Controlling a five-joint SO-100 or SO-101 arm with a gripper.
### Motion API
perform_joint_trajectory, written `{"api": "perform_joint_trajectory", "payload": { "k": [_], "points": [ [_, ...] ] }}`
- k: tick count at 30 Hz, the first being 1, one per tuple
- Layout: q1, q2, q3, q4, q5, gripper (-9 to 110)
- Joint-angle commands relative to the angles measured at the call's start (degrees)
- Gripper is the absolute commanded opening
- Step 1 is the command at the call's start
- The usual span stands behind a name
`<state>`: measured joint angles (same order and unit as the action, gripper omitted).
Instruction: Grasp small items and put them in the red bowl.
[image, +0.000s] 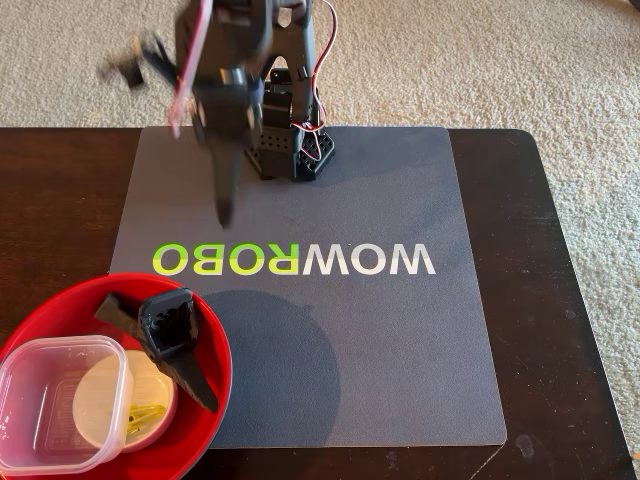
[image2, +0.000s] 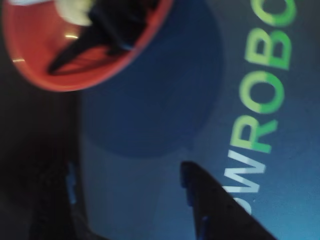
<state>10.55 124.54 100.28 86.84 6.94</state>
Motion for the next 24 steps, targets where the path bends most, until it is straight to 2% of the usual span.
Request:
{"api": "perform_joint_trajectory", "payload": {
  "k": [1, 3, 6, 8, 15, 21, 24],
  "points": [
    [-2.5, 1.3, 5.1, -2.7, -3.7, 25],
    [-2.7, 2.9, 10.7, -7.9, -3.7, 25],
    [-2.0, 12.5, 29.1, -24.5, -1.7, 27],
    [-3.0, 21.4, 39.9, -31.2, 0.4, 28],
    [-7.9, 46.0, 56.3, -32.0, 2.2, 28],
    [-8.3, 53.0, 63.9, -30.8, 1.1, 28],
    [-7.9, 62.1, 69.2, -28.9, 1.6, 28]
  ]
}}
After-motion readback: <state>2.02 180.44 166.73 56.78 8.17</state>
